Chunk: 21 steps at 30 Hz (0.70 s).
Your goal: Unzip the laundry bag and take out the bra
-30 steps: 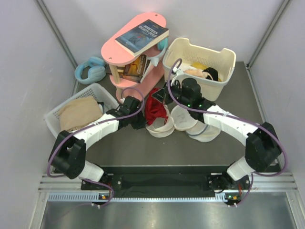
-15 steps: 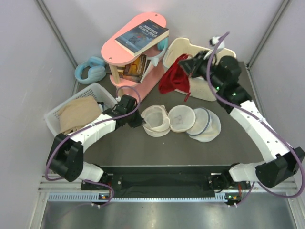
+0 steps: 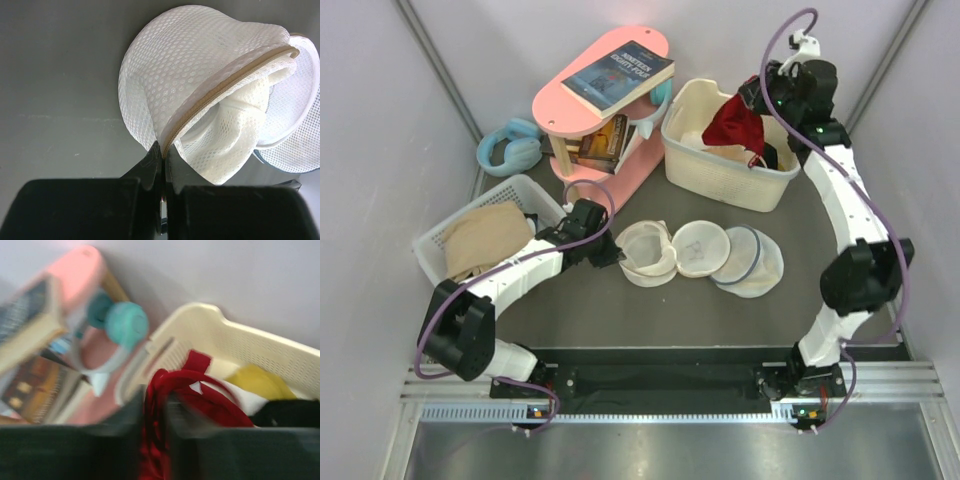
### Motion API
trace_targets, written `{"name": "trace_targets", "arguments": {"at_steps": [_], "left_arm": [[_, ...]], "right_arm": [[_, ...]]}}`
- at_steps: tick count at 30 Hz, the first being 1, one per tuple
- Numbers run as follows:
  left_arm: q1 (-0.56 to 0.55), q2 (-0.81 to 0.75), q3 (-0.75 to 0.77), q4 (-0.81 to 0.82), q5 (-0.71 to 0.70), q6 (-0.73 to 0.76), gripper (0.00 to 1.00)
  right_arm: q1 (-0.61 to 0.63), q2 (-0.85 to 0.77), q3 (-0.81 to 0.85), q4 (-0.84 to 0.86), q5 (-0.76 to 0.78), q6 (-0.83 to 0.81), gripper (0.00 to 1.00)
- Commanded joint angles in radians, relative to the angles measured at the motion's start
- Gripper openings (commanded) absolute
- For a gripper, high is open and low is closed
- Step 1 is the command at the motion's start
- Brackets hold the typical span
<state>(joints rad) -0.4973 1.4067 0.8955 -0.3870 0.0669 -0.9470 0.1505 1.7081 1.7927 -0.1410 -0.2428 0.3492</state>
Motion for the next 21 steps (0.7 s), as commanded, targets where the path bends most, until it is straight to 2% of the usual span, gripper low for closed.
{"name": "trace_targets", "arguments": {"at_steps": [1, 3, 4, 6, 10, 13, 16, 18, 21], "left_arm": [[0.006, -0.035, 0.02, 0.013, 0.004, 0.007, 0.0], [0.006, -0.038, 0.022, 0.013, 0.001, 0.008, 0.0], [0.005, -0.044, 0.022, 0.011, -0.002, 0.01, 0.0], [0.005, -0.048, 0.02, 0.004, -0.016, 0.011, 0.0], [0.006, -0.046, 0.022, 0.002, -0.026, 0.019, 0.0], [0.012, -0.035, 0.023, -0.003, -0.026, 0.02, 0.0], [0.014, -0.029, 0.026, -0.003, -0.021, 0.025, 0.0], [0.017, -0.023, 0.029, -0.006, -0.018, 0.03, 0.0], [0.017, -0.011, 0.036, -0.006, -0.012, 0.031, 0.0]], "right_arm": [[-0.042, 0.146, 0.184, -0.199, 0.005, -0.07, 0.6], [-0.051, 0.179, 0.29, -0.291, 0.02, -0.088, 1.0], [-0.049, 0.17, 0.3, -0.327, 0.033, -0.107, 1.0], [-0.042, 0.116, 0.213, -0.309, 0.034, -0.121, 1.0], [-0.002, -0.103, -0.045, -0.246, -0.003, -0.151, 0.99], [0.05, -0.203, -0.217, -0.279, -0.068, -0.15, 0.92], [0.144, -0.251, -0.364, -0.342, -0.116, -0.129, 0.84], [0.173, -0.269, -0.475, -0.354, -0.161, -0.105, 0.78], [0.196, -0.285, -0.608, -0.353, -0.159, -0.059, 0.73]]}}
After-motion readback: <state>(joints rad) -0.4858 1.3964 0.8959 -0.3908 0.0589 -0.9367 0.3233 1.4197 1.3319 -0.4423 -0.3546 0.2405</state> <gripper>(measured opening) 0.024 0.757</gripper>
